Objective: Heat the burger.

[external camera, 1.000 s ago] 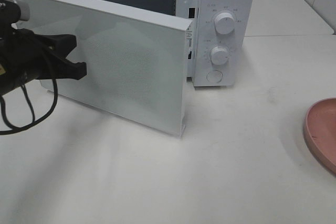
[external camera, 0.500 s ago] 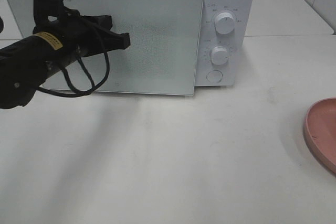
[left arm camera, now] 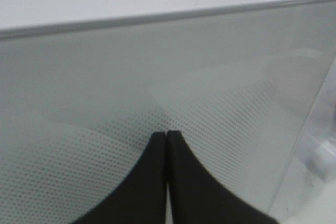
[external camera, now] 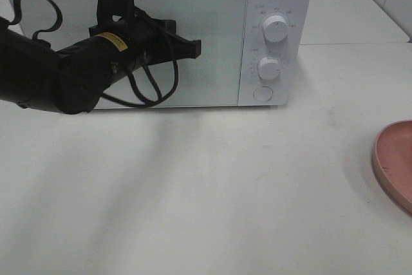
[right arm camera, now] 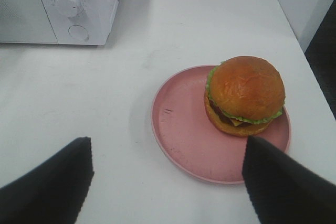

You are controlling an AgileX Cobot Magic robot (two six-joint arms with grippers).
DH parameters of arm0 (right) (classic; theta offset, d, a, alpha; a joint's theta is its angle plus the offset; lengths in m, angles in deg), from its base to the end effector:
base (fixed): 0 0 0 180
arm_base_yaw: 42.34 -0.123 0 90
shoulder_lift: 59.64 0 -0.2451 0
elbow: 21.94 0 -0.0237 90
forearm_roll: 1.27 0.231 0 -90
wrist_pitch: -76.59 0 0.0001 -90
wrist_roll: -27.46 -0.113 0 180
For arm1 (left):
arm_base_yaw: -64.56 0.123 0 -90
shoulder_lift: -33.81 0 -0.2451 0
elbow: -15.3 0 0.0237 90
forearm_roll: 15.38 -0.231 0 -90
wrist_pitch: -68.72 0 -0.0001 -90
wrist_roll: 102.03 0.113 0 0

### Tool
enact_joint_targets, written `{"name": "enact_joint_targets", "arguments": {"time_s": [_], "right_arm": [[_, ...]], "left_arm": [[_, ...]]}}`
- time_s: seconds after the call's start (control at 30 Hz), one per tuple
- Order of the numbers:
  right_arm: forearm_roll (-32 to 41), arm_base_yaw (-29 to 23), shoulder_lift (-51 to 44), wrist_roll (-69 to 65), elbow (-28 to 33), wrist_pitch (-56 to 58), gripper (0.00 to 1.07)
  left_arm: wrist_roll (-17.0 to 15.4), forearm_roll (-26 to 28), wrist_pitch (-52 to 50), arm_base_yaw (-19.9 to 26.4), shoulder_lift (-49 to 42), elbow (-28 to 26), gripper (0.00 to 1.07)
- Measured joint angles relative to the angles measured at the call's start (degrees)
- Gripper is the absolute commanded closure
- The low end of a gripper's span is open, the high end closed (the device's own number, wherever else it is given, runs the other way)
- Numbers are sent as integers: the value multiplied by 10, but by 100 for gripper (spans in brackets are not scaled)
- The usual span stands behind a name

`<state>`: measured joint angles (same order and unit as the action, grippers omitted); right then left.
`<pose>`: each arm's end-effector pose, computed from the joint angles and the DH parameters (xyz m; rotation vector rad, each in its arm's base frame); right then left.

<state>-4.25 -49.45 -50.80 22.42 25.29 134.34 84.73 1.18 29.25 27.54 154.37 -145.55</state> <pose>0.0398 0.0000 0.2636 -0.0350 1.9860 0.0757 0.3325 -0.2251 0.1511 0.3448 1.7492 -0.3843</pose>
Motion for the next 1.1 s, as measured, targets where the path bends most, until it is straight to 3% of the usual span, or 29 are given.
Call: {"name": "enact_joint_targets", "arguments": {"time_s": [0.37,0.6,0.67,0.7,0.73,0.77,0.8,0.83,1.1], "right_arm": [[0,0,0,0,0,0,31],[0,0,0,0,0,0,31],[0,0,0,0,0,0,31],[0,0,0,0,0,0,31],[0,0,0,0,0,0,31],[0,0,0,0,0,0,31],[0,0,0,0,0,0,31],[0,0,0,0,0,0,31],[0,0,0,0,0,0,31]], "left_arm": [[19,14,69,-10,-3,-29,107],[19,44,89,-11,-46,-2,101],[19,44,132,-12,-72,21,76],[19,44,132,-12,-72,21,76],[19,44,174,-12,-86,32,47],[19,44,198,-12,-93,38,31],[19,44,198,-12,-93,38,31],[19,44,248,-12,-107,46,4],[19,29,449,-12,-152,52,8]]}}
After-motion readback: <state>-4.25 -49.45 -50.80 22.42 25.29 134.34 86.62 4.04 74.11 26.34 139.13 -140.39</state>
